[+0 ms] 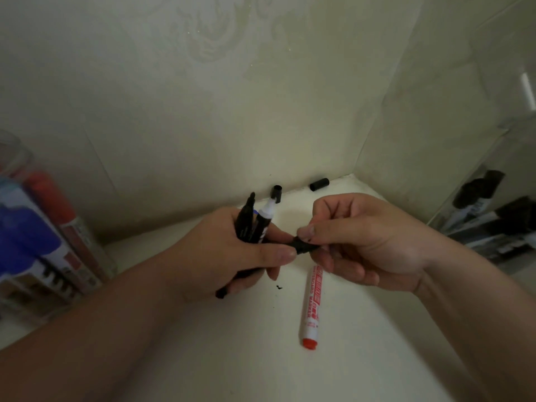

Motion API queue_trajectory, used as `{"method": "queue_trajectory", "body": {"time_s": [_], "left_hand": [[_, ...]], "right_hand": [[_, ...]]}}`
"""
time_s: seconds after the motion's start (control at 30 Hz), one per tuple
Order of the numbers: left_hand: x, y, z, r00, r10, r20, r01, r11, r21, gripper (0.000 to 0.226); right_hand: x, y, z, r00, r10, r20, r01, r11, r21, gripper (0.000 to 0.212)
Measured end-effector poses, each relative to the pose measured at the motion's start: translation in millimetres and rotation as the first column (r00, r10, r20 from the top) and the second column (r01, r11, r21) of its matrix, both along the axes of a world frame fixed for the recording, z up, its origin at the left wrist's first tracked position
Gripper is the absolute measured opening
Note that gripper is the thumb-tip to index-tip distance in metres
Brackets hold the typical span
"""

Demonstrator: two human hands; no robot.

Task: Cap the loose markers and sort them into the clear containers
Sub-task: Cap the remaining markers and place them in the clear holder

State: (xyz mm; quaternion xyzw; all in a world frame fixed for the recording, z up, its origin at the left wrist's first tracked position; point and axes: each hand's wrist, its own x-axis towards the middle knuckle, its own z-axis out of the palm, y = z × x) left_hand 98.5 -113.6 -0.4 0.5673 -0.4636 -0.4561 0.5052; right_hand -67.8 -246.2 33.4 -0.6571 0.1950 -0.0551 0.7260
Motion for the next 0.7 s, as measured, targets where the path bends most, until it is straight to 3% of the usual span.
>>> {"method": "queue_trajectory", "body": {"time_s": [0.13, 0.23, 0.4, 0.57, 0.7], "left_hand": [[10, -3, -5, 0.920, -0.148, -0.362, 0.173, 0.984, 0.037, 0.025], [14, -3, -9, 0.854, -0.191, -0.485, 0.238, 0.970, 0.037, 0.047], [12, -2, -10, 0.811, -0.262, -0.524, 0.331, 0.943, 0.041, 0.047], [4, -1, -2, 0.896, -0.149, -0.419, 0.227, 0.963, 0.143, 0.036], [4, -2, -3, 0.927, -0.150, -0.343, 0.212, 0.965, 0.152, 0.034]], "right_hand": [[-5, -9, 5, 0.987, 0.048, 0.156, 0.000, 0.956, -0.294, 0.010], [-11, -12, 4, 0.976, 0.085, 0.201, 0.009, 0.904, -0.427, 0.018], [-8, -6, 0, 0.981, 0.144, 0.130, -0.057, 0.854, -0.517, 0.015], [-5, -4, -6, 0.987, 0.136, 0.084, -0.081, 0.880, -0.468, 0.020], [-2, -1, -10, 0.982, 0.155, 0.105, -0.100, 0.908, -0.407, 0.014]]}}
